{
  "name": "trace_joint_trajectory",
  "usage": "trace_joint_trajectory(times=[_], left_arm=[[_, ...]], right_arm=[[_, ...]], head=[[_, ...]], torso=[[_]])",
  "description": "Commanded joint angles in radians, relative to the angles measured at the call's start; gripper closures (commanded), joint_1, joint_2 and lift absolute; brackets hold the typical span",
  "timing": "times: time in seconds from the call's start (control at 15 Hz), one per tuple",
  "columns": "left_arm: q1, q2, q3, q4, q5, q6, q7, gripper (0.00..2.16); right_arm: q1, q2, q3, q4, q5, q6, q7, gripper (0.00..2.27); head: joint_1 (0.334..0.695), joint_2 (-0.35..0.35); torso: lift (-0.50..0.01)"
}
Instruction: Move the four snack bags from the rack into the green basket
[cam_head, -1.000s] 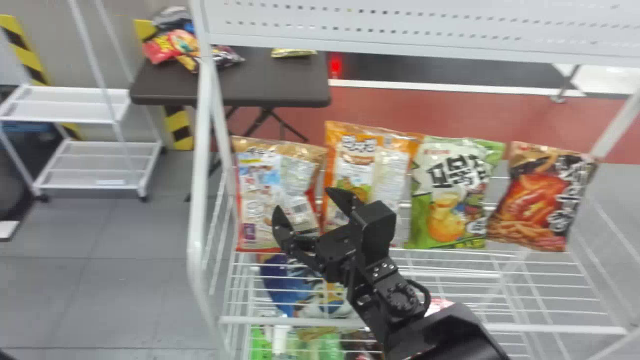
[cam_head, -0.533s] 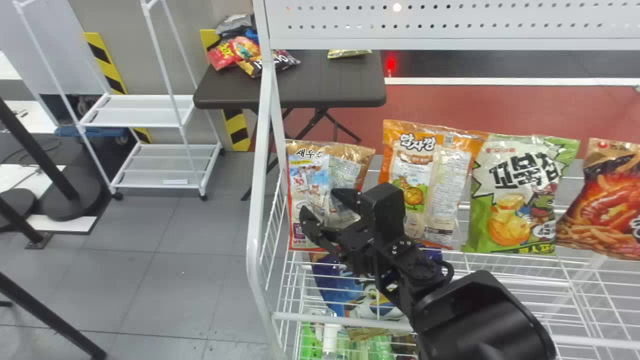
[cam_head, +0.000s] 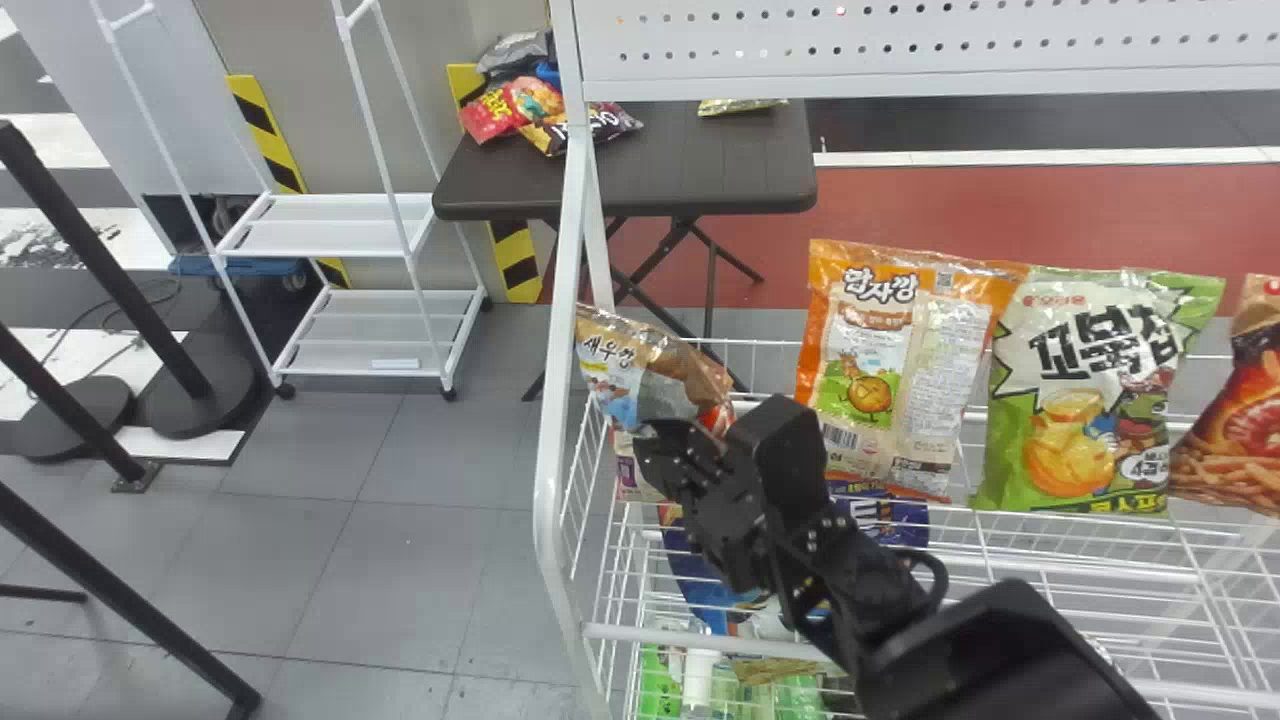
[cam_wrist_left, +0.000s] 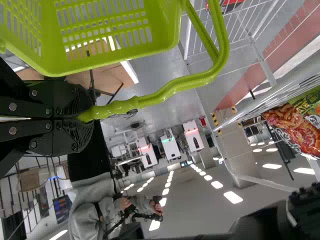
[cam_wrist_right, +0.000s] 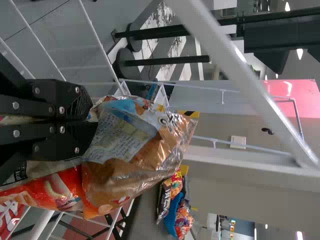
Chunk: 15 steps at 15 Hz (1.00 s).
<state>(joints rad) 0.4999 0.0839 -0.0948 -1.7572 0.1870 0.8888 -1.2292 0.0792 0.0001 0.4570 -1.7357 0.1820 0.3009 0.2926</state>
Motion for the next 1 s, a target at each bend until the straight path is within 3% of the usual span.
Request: trace_joint_trajectory(times=[0.0,0.2,0.4,0.47,0.73,0.93], left_arm=[[0.002,-0.001,0.000,0.001,0.000,-0.003,-0.004,2.02],[0.002,-0.006,-0.013,0.001,-0.008,-0.003,-0.006,2.02],[0.003,-0.007,-0.029,-0.004,-0.014,-0.003,0.000,2.02],[0.006,-0.007,-0.031,-0.007,-0.014,-0.003,0.000,2.02],[0.023,-0.015,-0.011,0.001,-0.006,-0.033,0.010,2.02],[0.022,-0.015,-0.003,0.002,-0.001,-0.043,0.010,2.02]], right_arm=[[0.137,0.001,-0.028,-0.177,0.094,0.011,-0.010,2.24],[0.367,-0.022,-0.055,-0.449,0.235,0.017,-0.075,2.24],[0.606,-0.055,-0.136,-0.694,0.251,0.149,-0.073,2.24],[0.708,-0.072,-0.181,-0.746,0.246,0.140,-0.075,2.24],[0.881,-0.161,-0.265,-0.782,0.226,0.266,-0.102,2.24],[0.912,-0.230,-0.244,-0.768,0.231,0.573,-0.099,2.24]], head=[[0.695,0.136],[0.695,0.073],[0.695,-0.026],[0.695,-0.119],[0.695,-0.350],[0.695,-0.350]], torso=[[0.000],[0.000],[0.000],[0.000],[0.000],[0.000]])
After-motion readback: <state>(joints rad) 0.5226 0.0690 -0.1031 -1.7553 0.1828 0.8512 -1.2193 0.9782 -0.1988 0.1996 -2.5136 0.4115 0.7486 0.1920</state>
